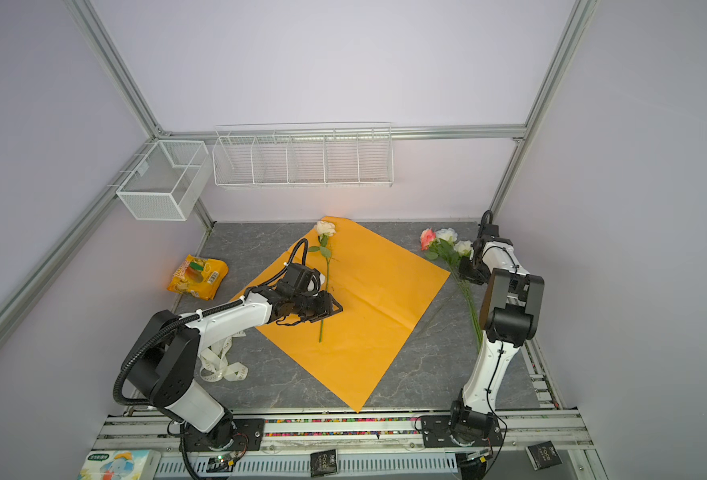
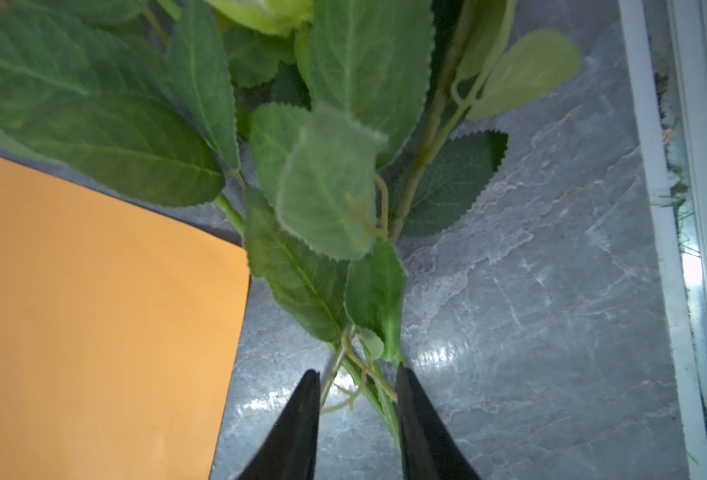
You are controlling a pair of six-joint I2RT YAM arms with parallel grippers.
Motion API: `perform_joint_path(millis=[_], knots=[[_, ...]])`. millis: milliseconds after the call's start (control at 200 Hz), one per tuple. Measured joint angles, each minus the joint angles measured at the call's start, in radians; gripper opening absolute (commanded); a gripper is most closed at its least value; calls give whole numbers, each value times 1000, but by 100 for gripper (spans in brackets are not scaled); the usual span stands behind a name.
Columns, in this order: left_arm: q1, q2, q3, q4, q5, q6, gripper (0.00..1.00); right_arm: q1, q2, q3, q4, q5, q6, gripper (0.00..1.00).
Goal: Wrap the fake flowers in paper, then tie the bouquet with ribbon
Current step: 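Grasp a second white rose stem with the right gripper and lift it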
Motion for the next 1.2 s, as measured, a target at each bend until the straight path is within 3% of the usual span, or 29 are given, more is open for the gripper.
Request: perform_joint_path(millis=[220, 370, 470, 900, 1200], knots=[[0, 2, 0, -3, -1, 0, 43, 0, 87, 55, 1, -22, 25, 24], [0, 2, 0, -6, -4, 0, 43, -3, 88, 60, 2, -22, 28, 9], [0, 2, 0, -6, -4, 0, 43, -3, 61, 26, 15, -23, 22, 7], [0, 2, 0, -7, -4, 0, 43, -3, -216, -105, 11, 2, -91, 7], [0, -6, 0, -10, -16, 0, 43, -2, -285, -145, 5, -113, -84, 7]])
